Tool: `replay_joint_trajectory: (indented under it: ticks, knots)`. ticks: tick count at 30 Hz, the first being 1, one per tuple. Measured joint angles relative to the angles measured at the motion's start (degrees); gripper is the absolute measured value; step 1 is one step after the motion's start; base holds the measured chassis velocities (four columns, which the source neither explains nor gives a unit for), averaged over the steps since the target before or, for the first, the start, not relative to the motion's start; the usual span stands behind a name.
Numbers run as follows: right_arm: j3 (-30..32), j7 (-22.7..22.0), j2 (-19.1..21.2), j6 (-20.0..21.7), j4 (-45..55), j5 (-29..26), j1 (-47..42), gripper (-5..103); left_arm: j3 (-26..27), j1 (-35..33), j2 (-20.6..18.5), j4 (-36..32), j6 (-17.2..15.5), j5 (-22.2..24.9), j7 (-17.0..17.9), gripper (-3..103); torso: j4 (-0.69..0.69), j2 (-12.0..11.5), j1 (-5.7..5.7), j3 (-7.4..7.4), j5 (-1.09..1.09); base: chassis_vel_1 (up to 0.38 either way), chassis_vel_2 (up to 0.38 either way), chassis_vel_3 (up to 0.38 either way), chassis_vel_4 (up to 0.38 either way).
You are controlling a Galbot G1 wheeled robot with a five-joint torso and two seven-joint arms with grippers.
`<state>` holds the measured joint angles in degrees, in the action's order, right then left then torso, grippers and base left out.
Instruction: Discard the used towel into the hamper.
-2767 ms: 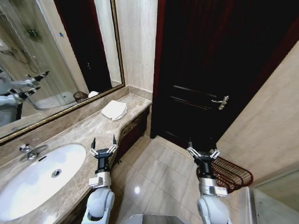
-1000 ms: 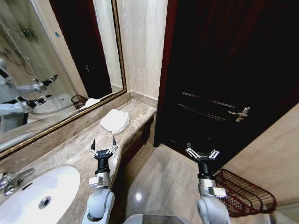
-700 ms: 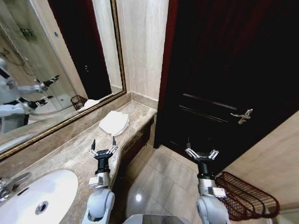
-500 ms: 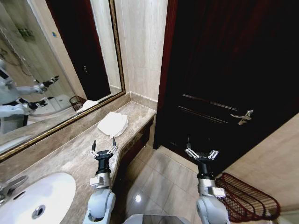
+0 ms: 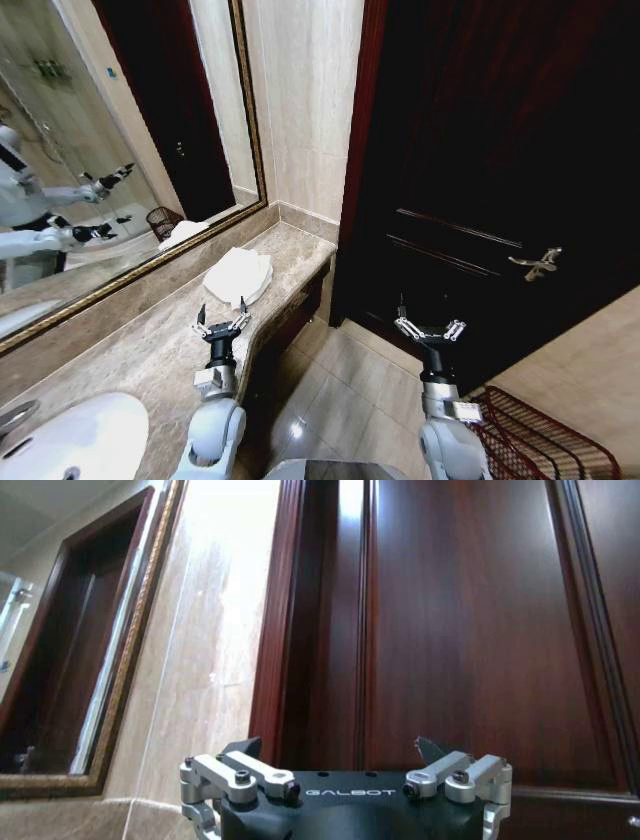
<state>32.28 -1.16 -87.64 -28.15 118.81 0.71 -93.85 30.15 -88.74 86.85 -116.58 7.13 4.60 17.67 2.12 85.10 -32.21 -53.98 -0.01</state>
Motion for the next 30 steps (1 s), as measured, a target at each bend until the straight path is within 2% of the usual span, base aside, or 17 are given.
replay_joint_trajectory:
  ticks: [2, 5, 6, 11, 18, 26, 29, 30]
  knots:
    - [-0.1, 0.0, 0.1, -0.1, -0.4, 0.2, 0.0, 100, -0.5, 0.9, 0.2, 0.5, -1.2, 0.0, 0.5, 100, 0.0, 0.0, 0.01, 0.01, 0.01, 0.0, 0.0, 0.0, 0.0]
    - [-0.5, -0.1, 0.2, -0.1, -1.3, 1.3, 0.2, 100, -2.2, 4.6, 0.8, 2.1, -5.1, 0.0, 1.6, 100, 0.0, 0.0, 0.02, 0.01, 0.01, 0.0, 0.0, 0.0, 0.0]
    - [-0.5, -0.1, 0.2, -0.1, -1.3, 1.3, 0.2, 100, -2.2, 4.6, 0.8, 2.1, -5.1, 0.0, 1.6, 100, 0.0, 0.0, 0.02, 0.01, 0.01, 0.0, 0.0, 0.0, 0.0]
    - [-0.2, -0.5, 0.7, 0.3, -2.3, 1.7, 0.0, 100, -3.9, 11.0, 0.3, 8.0, -6.7, 0.0, 2.6, 100, 0.0, 0.0, 0.01, 0.01, 0.01, 0.0, 0.0, 0.0, 0.0]
    - [1.6, -1.1, 1.6, 0.4, -4.4, 1.6, 0.0, 100, -6.6, 23.2, 0.0, 20.6, -10.3, 2.3, 5.8, 100, 0.0, 0.0, 0.0, 0.0, 0.0, 0.0, 0.0, 0.0, 0.0]
    - [2.1, -1.4, 2.0, 0.1, -6.2, 0.8, 0.9, 100, -7.7, 32.5, -1.0, 29.6, -11.1, 4.8, 7.3, 101, 0.0, 0.0, 0.0, 0.0, 0.01, 0.0, 0.0, 0.0, 0.0]
    - [2.3, -1.4, 2.1, -0.2, -7.0, 0.4, 1.5, 100, -7.9, 35.5, -1.4, 33.9, -9.5, 6.1, 7.2, 90, 0.0, 0.0, 0.0, -0.01, 0.01, 0.0, 0.0, 0.0, 0.0]
    - [2.3, -1.4, 2.1, -0.2, -7.0, 0.4, 1.5, 100, -7.9, 35.5, -1.4, 33.9, -9.5, 6.1, 7.2, 90, 0.0, 0.0, 0.0, -0.01, 0.01, 0.0, 0.0, 0.0, 0.0]
